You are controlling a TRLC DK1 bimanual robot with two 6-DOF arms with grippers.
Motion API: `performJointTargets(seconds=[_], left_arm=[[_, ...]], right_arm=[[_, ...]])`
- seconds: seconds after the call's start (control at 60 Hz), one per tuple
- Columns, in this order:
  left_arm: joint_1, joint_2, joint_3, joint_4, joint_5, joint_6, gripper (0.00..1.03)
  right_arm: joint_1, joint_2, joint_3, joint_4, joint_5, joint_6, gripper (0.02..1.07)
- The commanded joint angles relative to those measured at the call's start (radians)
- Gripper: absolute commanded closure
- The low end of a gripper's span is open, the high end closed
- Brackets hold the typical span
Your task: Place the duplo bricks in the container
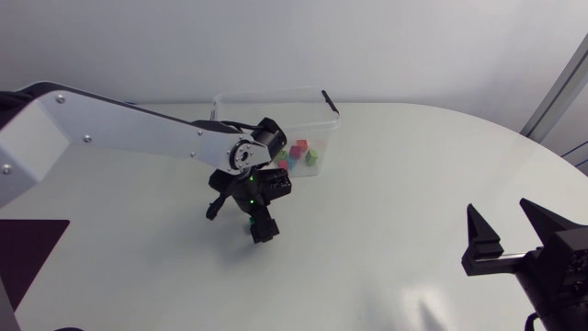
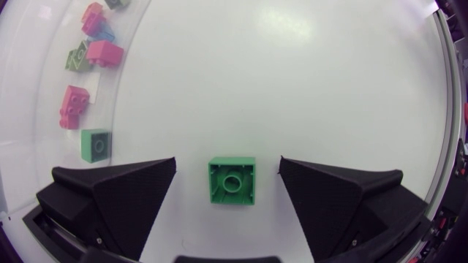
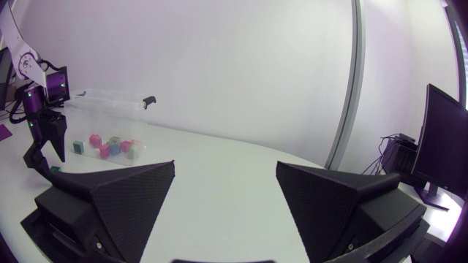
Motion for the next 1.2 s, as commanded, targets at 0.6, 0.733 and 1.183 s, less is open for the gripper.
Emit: performJointTargets(seconds=[0.6, 0.733, 1.183], left_arm=[[0.074, 0.078, 0.019, -0.065, 0.110, 0.019, 0.67], [0.078, 0.061, 0.012, -0.056, 0.115, 0.019, 0.70], [0.055, -0.112, -0.010, -0.065, 0.124, -0.013, 0.70]], right_arm=[[-0.007, -0.007, -0.020, 0.014, -0.008, -0.021, 0.07], [-0.008, -0.007, -0.020, 0.014, -0.008, -0.021, 0.07], [-0.007, -0.007, -0.020, 0.012, -0.008, -0.021, 0.07]])
